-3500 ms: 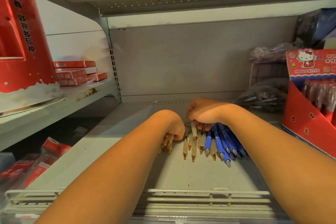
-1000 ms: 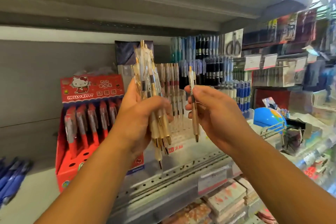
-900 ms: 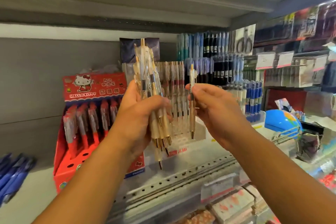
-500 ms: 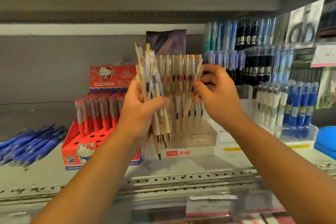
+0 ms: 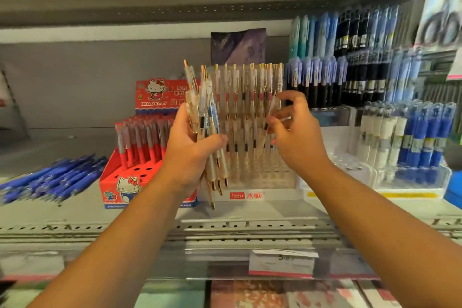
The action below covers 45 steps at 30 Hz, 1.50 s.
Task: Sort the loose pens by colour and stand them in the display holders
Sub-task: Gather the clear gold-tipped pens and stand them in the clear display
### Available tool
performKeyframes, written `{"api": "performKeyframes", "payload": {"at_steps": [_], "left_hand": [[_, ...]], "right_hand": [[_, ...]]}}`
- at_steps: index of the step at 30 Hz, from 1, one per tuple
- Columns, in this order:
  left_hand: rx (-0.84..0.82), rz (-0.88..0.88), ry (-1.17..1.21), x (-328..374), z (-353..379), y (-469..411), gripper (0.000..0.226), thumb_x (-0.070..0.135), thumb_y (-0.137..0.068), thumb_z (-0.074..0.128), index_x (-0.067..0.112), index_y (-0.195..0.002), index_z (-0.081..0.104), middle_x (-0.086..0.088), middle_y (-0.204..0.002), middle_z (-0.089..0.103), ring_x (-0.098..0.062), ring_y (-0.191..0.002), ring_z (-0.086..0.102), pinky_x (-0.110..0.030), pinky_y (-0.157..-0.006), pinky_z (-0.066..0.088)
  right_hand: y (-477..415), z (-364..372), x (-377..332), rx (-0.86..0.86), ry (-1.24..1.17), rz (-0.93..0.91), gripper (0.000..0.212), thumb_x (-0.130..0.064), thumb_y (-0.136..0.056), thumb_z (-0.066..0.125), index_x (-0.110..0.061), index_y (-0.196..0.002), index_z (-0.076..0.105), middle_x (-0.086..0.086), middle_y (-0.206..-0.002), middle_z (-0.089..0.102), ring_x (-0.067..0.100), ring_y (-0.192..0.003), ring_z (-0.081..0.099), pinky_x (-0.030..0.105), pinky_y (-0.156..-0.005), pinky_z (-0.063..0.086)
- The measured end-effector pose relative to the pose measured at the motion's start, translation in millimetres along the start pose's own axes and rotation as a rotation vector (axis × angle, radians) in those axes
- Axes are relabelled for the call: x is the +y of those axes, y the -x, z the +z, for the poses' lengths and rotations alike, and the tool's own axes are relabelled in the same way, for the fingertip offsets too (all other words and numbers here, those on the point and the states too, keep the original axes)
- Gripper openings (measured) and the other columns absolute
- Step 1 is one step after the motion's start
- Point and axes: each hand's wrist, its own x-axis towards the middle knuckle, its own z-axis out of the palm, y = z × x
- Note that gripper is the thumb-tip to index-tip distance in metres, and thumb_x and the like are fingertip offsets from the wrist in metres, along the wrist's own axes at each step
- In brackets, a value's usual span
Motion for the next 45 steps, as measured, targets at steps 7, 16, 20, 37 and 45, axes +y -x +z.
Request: {"api": "performKeyframes", "payload": {"at_steps": [7, 16, 20, 37, 45], "left_hand": [[-0.058, 0.030, -0.006, -2, 3, 3, 0.064, -0.003, -0.072, 0.068, 0.031, -0.124, 0.053, 0.002, -0.107, 0.071, -0.019, -0.100, 0.070, -0.031, -0.083, 0.057], [-0.061, 0.043, -0.015, -6, 2, 1, 0.067, 0.000, -0.071, 0.067, 0.023, -0.131, 0.050, -0.002, -0.107, 0.070, -0.023, -0.101, 0.068, -0.044, -0.090, 0.057], [-0.055, 0.028, -0.014, -9, 1, -2, 0.061, 0.003, -0.072, 0.069, 0.030, -0.125, 0.054, 0.004, -0.102, 0.071, -0.020, -0.098, 0.069, -0.043, -0.088, 0.057], [-0.062, -0.017, 0.133, -13, 1, -5, 0.058, -0.001, -0.075, 0.065, 0.024, -0.127, 0.055, -0.013, -0.119, 0.068, -0.035, -0.112, 0.065, -0.056, -0.088, 0.055], [-0.074, -0.021, 0.131, -12, 2, -5, 0.054, 0.000, -0.075, 0.066, 0.022, -0.124, 0.056, -0.015, -0.114, 0.068, -0.029, -0.105, 0.067, -0.040, -0.078, 0.058]], "right_hand": [[3, 7, 4, -0.081, 0.073, 0.044, 0.035, -0.013, -0.094, 0.062, -0.031, -0.119, 0.045, -0.012, -0.086, 0.064, 0.004, -0.078, 0.068, 0.031, -0.068, 0.059], [6, 15, 5, -0.227, 0.202, 0.083, 0.031, -0.018, -0.090, 0.069, -0.032, -0.108, 0.047, -0.006, -0.087, 0.066, 0.007, -0.078, 0.066, 0.019, -0.058, 0.049], [7, 11, 6, -0.231, 0.270, 0.101, 0.031, -0.025, -0.089, 0.071, -0.033, -0.108, 0.048, 0.003, -0.078, 0.070, 0.013, -0.071, 0.068, 0.032, -0.060, 0.056], [9, 21, -74, -0.370, -0.319, 0.166, 0.019, -0.013, -0.087, 0.072, -0.018, -0.104, 0.069, 0.008, -0.095, 0.072, 0.008, -0.073, 0.069, 0.022, -0.051, 0.053], [7, 23, -70, -0.425, -0.518, 0.399, 0.019, -0.003, -0.088, 0.068, -0.008, -0.105, 0.068, 0.008, -0.091, 0.072, 0.011, -0.069, 0.067, 0.020, -0.052, 0.051]]}}
